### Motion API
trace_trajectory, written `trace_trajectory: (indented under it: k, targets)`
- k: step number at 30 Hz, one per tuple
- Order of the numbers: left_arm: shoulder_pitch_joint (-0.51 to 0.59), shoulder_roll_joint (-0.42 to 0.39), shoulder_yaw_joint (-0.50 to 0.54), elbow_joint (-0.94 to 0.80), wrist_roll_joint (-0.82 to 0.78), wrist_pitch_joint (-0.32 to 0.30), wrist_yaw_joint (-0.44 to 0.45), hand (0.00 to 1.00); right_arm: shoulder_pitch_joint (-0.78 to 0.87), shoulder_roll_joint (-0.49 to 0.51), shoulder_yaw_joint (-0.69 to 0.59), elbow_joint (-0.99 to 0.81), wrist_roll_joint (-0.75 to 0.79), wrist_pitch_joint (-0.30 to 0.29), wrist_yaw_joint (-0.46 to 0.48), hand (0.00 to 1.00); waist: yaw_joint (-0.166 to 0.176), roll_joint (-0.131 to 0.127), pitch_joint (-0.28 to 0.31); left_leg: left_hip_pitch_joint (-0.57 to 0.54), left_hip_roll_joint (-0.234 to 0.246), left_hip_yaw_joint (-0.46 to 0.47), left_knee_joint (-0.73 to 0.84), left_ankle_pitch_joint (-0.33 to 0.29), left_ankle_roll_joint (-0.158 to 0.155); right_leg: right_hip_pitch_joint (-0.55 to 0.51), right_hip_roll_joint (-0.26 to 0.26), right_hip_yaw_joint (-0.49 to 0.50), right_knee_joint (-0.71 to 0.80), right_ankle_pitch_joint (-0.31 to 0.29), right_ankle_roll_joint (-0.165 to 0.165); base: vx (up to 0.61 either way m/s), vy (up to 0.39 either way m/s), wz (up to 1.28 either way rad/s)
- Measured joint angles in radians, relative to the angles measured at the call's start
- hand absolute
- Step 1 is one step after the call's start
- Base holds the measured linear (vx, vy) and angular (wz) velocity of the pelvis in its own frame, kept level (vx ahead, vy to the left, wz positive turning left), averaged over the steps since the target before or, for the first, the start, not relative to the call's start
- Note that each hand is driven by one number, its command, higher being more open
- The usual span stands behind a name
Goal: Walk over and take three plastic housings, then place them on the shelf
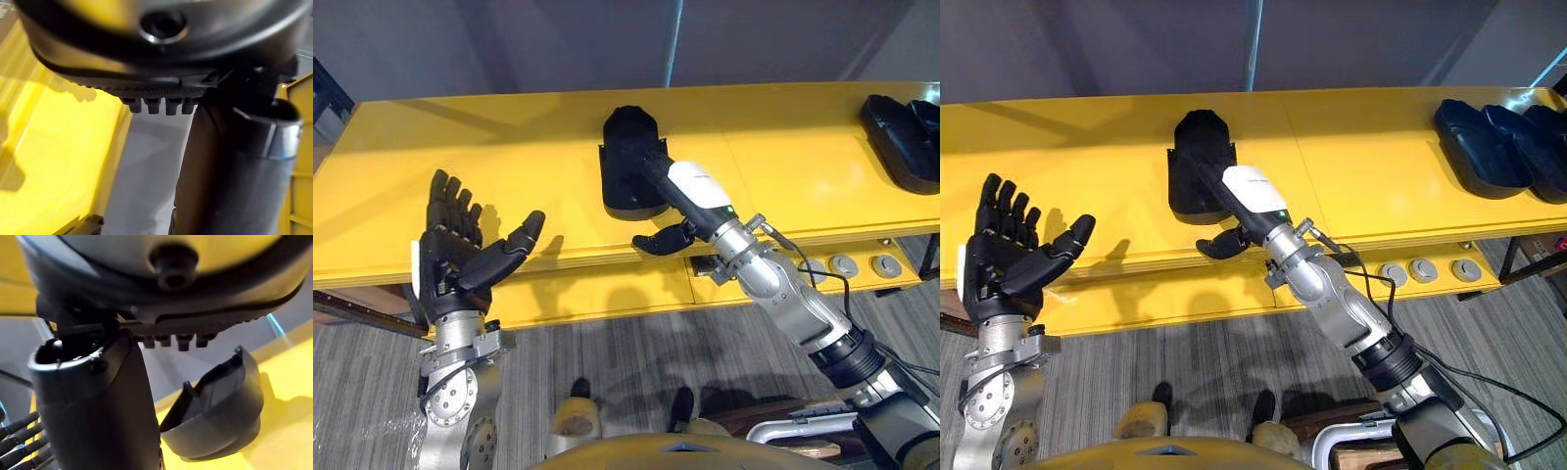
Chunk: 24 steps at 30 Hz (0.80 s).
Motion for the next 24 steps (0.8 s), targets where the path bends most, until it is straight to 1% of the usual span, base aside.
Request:
trace_trajectory:
  k: [3,5,9,12,14,15,20,24]
  targets:
    - [-0.012,0.000,-0.011,0.005,-0.020,-0.003,-0.015,1.00,-0.047,0.018,0.006,0.072,-0.009,-0.001,-0.014,1.00,0.017,0.005,0.027,-0.006,-0.001,-0.002,0.000,0.002,0.000,-0.005,0.000,-0.001,0.000,0.000,0.000,0.00,0.000,0.00]
    - [-0.012,0.000,-0.017,0.006,-0.021,-0.011,-0.019,1.00,-0.077,0.021,0.019,0.127,-0.016,0.001,-0.017,1.00,0.020,0.004,0.032,-0.023,-0.002,-0.010,0.001,0.005,-0.001,-0.018,0.000,-0.007,0.000,0.001,0.000,0.00,0.003,0.09]
    - [-0.017,0.000,-0.026,0.007,-0.030,-0.015,-0.027,1.00,-0.138,0.022,0.021,0.181,-0.019,-0.004,-0.056,1.00,0.015,0.008,0.056,-0.032,-0.003,-0.025,0.001,0.010,-0.002,-0.019,0.000,-0.024,0.000,0.000,-0.001,0.01,-0.001,0.10]
    - [-0.020,0.000,-0.026,0.007,-0.033,-0.019,-0.042,1.00,-0.187,0.021,0.024,0.217,-0.018,-0.027,-0.062,1.00,0.014,0.015,0.080,-0.036,-0.003,-0.028,0.001,0.011,-0.002,-0.022,0.000,-0.027,0.000,0.000,-0.002,0.00,0.001,0.01]
    - [-0.020,0.000,-0.025,0.007,-0.033,-0.019,-0.043,1.00,-0.202,0.021,0.030,0.236,-0.018,-0.040,-0.078,1.00,0.015,0.016,0.081,-0.044,-0.003,-0.030,-0.001,0.013,-0.002,-0.029,0.000,-0.029,0.000,0.000,-0.002,-0.01,0.001,0.02]
    - [-0.020,0.000,-0.025,0.007,-0.033,-0.020,-0.044,1.00,-0.210,0.021,0.032,0.245,-0.018,-0.047,-0.086,0.00,0.014,0.016,0.081,-0.050,-0.003,-0.032,0.000,0.014,-0.002,-0.034,0.000,-0.032,0.000,0.000,-0.002,-0.02,0.001,0.05]
    - [-0.039,-0.001,-0.024,0.007,-0.034,-0.020,-0.056,1.00,-0.232,0.016,0.042,0.257,-0.019,-0.049,-0.093,0.00,0.013,0.014,0.105,-0.056,-0.003,-0.039,-0.002,0.021,-0.004,-0.035,0.000,-0.041,0.000,-0.001,-0.003,-0.03,-0.002,0.05]
    - [-0.047,-0.001,-0.021,0.007,-0.034,-0.020,-0.076,1.00,-0.248,0.008,0.075,0.281,-0.027,-0.054,-0.094,0.00,0.011,0.012,0.109,-0.072,-0.004,-0.044,-0.003,0.029,-0.005,-0.049,0.000,-0.043,0.000,-0.002,-0.006,-0.02,-0.001,0.03]
